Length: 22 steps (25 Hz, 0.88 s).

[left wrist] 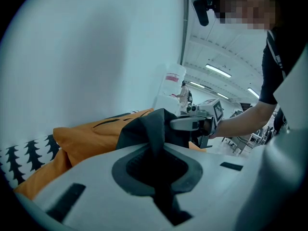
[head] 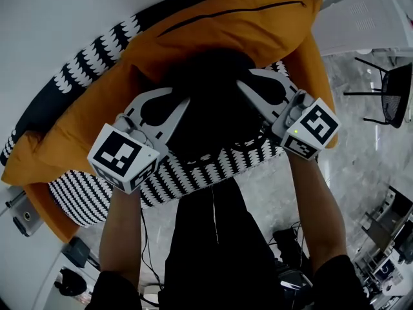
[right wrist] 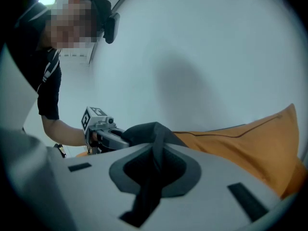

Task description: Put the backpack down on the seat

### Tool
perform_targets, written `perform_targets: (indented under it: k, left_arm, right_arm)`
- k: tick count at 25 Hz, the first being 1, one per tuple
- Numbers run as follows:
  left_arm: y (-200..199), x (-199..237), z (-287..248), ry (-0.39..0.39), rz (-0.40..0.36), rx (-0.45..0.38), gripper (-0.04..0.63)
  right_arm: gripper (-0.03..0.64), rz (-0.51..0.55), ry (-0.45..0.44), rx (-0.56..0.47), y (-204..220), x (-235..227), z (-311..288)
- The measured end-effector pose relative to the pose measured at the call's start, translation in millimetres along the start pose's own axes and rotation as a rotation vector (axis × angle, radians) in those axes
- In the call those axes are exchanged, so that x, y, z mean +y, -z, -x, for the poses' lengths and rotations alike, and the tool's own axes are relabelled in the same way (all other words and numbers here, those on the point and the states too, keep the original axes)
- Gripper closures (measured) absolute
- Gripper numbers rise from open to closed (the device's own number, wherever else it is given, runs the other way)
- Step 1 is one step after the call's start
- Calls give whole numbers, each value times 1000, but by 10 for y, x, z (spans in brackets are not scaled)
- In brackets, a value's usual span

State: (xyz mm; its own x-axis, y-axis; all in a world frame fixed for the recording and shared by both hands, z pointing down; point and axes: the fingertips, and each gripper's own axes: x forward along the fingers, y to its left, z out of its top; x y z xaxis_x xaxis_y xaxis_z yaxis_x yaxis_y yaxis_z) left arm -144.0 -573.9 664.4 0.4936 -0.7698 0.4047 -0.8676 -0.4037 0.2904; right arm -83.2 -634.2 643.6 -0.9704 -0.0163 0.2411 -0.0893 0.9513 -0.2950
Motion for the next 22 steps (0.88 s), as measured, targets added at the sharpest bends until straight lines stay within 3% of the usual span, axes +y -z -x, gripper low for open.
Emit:
perform_targets:
  k: [6, 12, 22]
  left_arm:
    - [14, 126, -74, -19, 0, 13, 565]
    - [43, 243, -108, -52, 56, -1, 565]
    - [49, 258, -128, -94, 29, 25, 563]
  right_arm:
    - [578, 8, 12, 10, 23, -115, -94]
    - [578, 20, 23, 21, 54, -191, -194]
    - [578, 38, 24, 32, 71, -235, -195]
